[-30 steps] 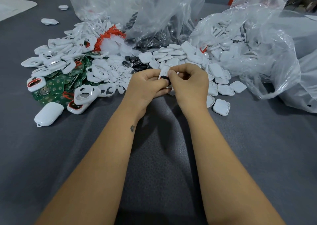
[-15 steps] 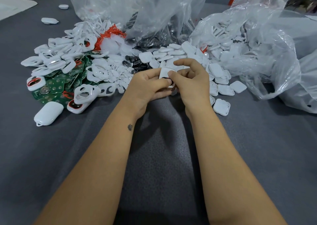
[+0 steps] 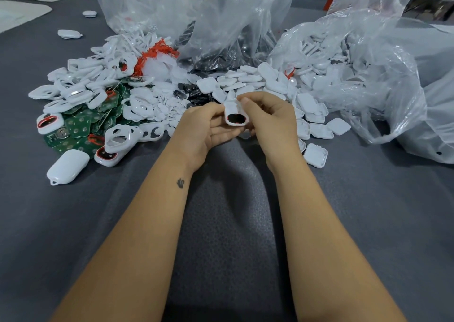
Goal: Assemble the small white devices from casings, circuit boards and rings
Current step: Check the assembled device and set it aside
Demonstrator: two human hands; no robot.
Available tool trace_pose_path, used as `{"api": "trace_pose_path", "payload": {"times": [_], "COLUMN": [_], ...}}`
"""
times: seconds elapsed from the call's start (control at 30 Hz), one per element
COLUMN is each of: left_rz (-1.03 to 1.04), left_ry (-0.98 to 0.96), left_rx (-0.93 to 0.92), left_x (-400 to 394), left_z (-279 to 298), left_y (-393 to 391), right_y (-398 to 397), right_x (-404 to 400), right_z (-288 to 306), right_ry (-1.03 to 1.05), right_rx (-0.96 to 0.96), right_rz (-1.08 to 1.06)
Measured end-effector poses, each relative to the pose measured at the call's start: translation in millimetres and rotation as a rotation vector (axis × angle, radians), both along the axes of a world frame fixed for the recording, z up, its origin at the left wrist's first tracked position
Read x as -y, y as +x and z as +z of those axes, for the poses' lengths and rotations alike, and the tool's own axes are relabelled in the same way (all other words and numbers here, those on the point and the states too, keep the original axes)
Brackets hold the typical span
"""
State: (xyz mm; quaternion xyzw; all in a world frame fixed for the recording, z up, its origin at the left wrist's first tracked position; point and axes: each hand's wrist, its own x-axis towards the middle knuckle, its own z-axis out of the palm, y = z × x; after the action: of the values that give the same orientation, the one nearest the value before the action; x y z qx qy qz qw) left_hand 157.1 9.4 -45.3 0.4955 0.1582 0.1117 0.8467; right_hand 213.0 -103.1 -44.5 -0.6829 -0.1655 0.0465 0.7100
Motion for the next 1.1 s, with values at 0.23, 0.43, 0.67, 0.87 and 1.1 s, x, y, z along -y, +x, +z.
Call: {"api": "trace_pose_path", "payload": {"times": [0.23, 0.43, 0.67, 0.87, 1.1], "left_rz": [0.263, 0.334, 0.332, 0.311, 0.278], "left_ry": [-0.163, -0.171, -0.161, -0.136, -0.113], "left_rx": [0.045, 0.043, 0.028, 0.026, 0.025], "left_x": [-5.2, -6.5, -5.9, -4.8, -4.1], "left_z": [-0.8, -3.4, -2.6, -1.3, -0.6], "left_y": [4.2, 5.7, 5.4, 5.3, 5.1], "right_y": [7.3, 4.1, 4.7, 1.5, 1.9], "right_x": [9.5, 7.0, 5.3, 6.9, 9.6], "right_z": [-1.4, -10.7, -9.7, 2.7, 8.1], "right_ry": [-0.355, -0.927, -0.804, -0.225, 0.061], "right_rx": [0.146, 0.458, 0.418, 0.039, -0.113], "right_rz": [-0.244, -0.141, -0.183, -0.147, -0.078]}}
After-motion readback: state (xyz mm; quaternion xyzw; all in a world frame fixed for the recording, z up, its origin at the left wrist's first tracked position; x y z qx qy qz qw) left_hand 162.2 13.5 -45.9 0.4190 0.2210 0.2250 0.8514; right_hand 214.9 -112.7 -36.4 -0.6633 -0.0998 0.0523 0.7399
